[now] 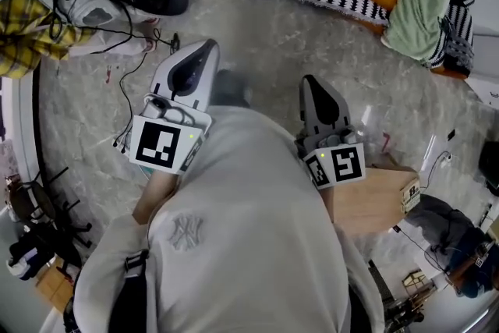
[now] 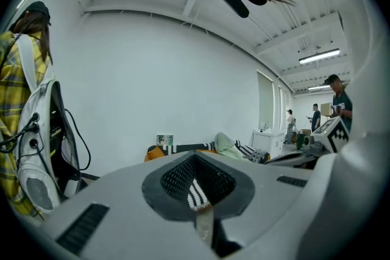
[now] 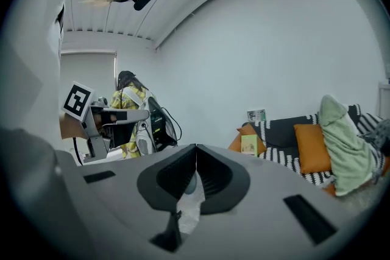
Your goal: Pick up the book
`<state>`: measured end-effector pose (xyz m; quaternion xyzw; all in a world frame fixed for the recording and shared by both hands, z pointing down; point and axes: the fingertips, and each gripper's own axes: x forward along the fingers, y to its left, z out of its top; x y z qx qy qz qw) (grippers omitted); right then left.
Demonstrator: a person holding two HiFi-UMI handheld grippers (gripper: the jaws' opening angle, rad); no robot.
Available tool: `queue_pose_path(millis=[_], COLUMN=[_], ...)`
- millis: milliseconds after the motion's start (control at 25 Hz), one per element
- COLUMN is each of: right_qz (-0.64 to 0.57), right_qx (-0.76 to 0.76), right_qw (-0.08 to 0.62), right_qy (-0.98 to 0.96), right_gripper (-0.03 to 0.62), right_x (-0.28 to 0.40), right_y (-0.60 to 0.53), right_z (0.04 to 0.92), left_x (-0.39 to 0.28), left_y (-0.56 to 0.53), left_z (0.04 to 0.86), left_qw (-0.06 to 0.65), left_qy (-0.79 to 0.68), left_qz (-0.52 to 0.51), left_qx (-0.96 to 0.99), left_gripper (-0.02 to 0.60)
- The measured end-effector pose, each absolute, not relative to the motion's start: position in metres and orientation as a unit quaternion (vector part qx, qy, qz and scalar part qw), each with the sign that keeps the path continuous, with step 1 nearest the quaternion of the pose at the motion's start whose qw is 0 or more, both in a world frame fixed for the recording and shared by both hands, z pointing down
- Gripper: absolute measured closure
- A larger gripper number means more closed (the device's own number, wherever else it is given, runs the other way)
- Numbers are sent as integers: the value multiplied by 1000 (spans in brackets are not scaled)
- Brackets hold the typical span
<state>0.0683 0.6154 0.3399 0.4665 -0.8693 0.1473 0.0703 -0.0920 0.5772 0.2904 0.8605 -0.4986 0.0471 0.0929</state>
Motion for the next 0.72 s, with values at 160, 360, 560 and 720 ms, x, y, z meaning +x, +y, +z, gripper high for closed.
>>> queue_pose_path(millis=[160, 360, 560, 720], right_qz=[160, 167, 167, 169], right_qx=[484, 493, 495, 494], right_qw=[58, 60, 67, 71], right_qy=[-858, -851, -850, -850], right_gripper=[576, 576, 576, 576], right_x=[86, 91, 87, 83], right_y=[610, 589, 548, 501], right_z=[342, 347, 343, 336], left_x=[-75, -70, -74, -78], left_y=[562, 536, 495, 447], left_z=[288, 290, 289, 281], left_qw=[88, 93, 96, 98], left_qy=[-480, -471, -469, -471], left_qz=[54, 60, 60, 57], left_qx=[871, 875, 876, 875], left_gripper=[580, 580, 580, 580])
